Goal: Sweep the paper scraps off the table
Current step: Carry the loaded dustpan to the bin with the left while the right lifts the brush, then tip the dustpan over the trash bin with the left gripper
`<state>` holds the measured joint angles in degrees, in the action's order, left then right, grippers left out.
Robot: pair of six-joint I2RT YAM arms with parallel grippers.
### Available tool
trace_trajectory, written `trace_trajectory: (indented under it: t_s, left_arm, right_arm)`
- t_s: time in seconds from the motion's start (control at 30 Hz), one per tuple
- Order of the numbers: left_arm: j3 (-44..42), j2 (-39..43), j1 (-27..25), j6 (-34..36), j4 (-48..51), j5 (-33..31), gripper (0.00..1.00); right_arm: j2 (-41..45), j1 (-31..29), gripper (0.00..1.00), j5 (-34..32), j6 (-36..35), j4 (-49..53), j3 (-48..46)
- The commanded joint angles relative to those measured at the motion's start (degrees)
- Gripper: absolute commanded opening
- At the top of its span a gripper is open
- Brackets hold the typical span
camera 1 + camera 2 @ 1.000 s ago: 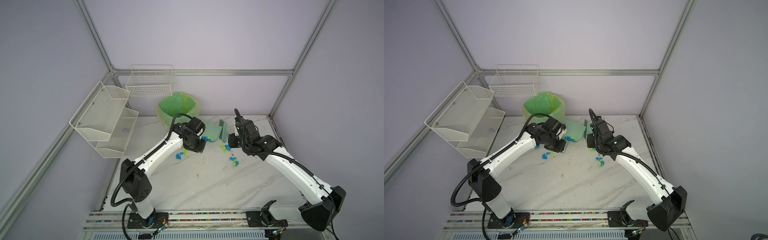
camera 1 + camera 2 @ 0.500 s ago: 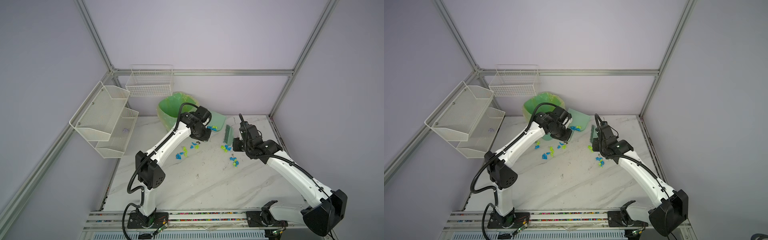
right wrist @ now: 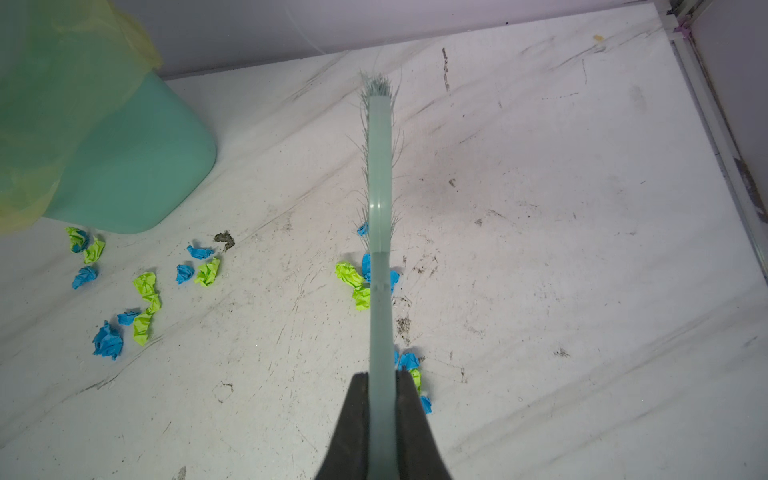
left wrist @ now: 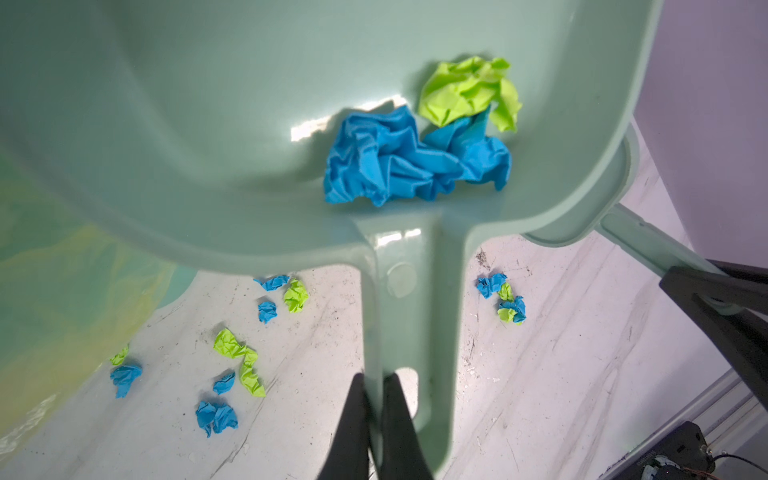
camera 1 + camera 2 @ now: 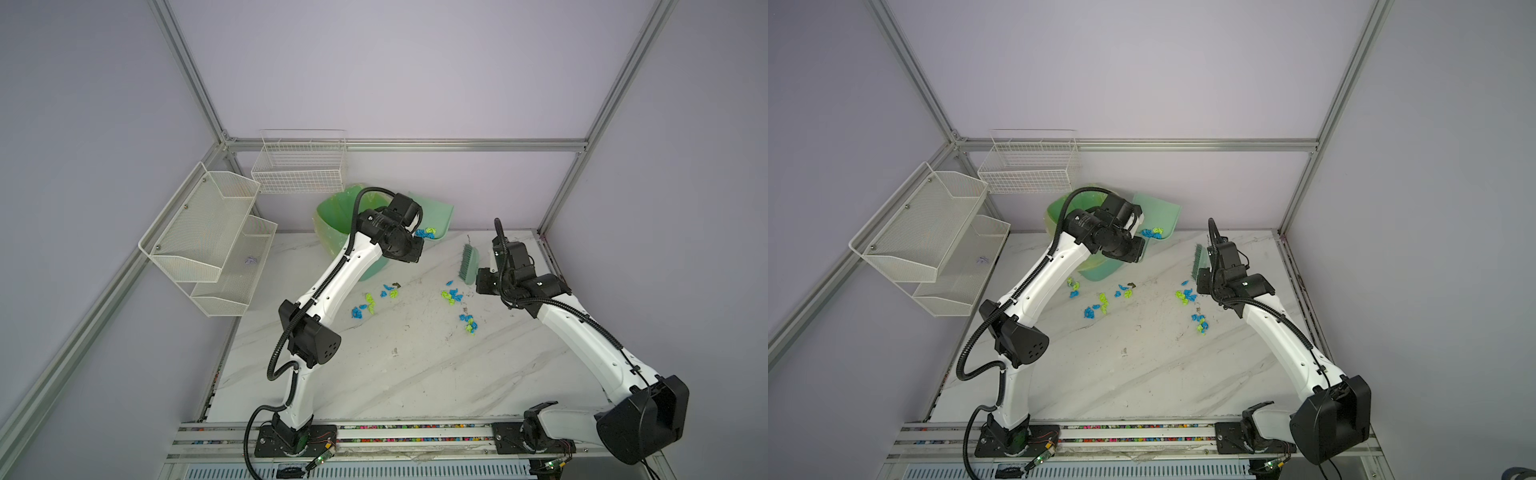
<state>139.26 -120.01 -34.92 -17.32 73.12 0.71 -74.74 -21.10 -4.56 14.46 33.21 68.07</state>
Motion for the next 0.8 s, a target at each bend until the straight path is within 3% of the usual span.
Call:
trace_trajectory:
  t_s: [0.0,0.77]
  left_arm:
    - [6.19,1.43,2.24,0.82,-0.11,-1.15,0.00]
    - [9.01,5.65,16.75,2.78,-1.77,-5.45,0.00]
  right_arm:
    - [-0.54,0.44,0.00,2.24,-0.50,-3.09,0.02]
    - [-1.91,0.46,0.00,3.72,0.90,-3.18,2.21]
